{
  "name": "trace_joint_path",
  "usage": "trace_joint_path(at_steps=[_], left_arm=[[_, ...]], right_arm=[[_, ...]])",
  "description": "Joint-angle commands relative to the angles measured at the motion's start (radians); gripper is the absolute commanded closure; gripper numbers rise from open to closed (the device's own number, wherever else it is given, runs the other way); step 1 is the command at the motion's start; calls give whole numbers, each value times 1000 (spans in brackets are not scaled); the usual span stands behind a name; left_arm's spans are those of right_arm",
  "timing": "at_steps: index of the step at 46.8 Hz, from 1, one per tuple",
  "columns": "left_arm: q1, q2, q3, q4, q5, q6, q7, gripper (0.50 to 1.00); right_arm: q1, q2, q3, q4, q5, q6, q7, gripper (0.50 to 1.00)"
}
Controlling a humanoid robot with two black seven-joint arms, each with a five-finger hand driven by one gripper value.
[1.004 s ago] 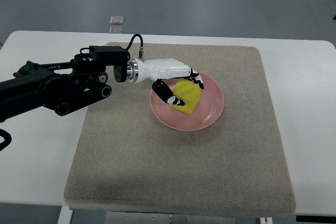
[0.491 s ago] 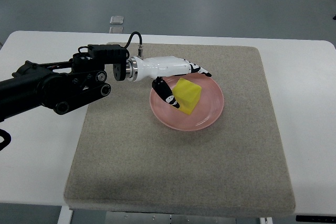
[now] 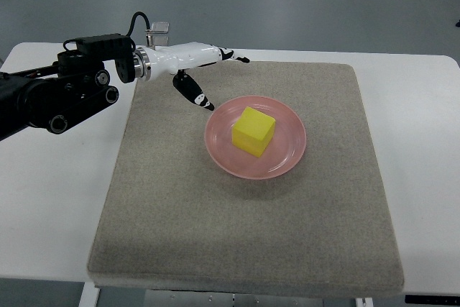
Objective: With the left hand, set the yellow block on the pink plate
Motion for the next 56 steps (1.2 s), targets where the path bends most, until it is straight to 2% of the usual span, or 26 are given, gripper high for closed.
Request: trace_joint_path(at_steps=[1, 9, 18, 24, 27, 34, 38, 42, 48, 56], left_arm=[[3, 1, -23, 47, -24, 17, 0, 519], [3, -5, -20, 138, -148, 91, 0, 510], [13, -19, -25, 279, -219, 99, 5, 512], [16, -68, -25, 366, -360, 99, 26, 512], [16, -90, -25, 412, -458, 99, 69, 512], [14, -123, -28, 465, -668, 102, 226, 512], [16, -145, -26, 495, -829, 129, 260, 512], [19, -163, -26, 520, -970, 160, 266, 512], [20, -168, -37, 531, -1157, 165, 264, 514], [39, -166, -89, 532, -1335, 128, 244, 514]], right_arm=[[0, 0, 0, -2, 0, 0, 0, 576], [0, 0, 0, 0, 0, 0, 0, 576], [0, 0, 0, 0, 0, 0, 0, 576], [0, 0, 0, 0, 0, 0, 0, 576], [0, 0, 0, 0, 0, 0, 0, 576], [0, 0, 0, 0, 0, 0, 0, 576], [0, 0, 0, 0, 0, 0, 0, 576], [0, 0, 0, 0, 0, 0, 0, 576], [0, 0, 0, 0, 0, 0, 0, 576], [0, 0, 0, 0, 0, 0, 0, 576]])
